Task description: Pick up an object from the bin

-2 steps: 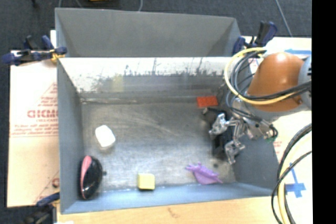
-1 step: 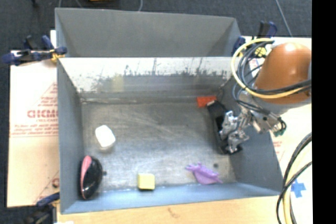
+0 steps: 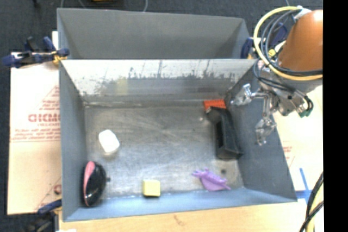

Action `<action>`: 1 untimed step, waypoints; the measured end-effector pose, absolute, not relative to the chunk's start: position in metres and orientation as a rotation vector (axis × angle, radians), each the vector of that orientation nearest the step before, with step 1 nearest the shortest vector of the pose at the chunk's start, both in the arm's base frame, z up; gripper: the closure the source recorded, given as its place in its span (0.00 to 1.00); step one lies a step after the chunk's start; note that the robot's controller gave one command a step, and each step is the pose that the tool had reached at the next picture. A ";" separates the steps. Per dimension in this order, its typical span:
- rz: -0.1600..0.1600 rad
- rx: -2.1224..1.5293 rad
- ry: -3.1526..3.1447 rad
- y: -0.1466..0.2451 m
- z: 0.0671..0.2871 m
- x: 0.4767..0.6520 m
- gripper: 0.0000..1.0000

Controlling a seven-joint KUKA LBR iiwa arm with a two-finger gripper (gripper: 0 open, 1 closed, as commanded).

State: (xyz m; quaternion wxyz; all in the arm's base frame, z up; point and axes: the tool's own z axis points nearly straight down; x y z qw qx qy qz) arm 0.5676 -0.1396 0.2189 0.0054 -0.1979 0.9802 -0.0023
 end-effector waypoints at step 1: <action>0.000 -0.616 3.076 -0.139 0.216 0.566 1.00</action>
Offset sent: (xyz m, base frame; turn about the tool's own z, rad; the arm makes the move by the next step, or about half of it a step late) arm 0.0000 0.0000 0.0000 0.0000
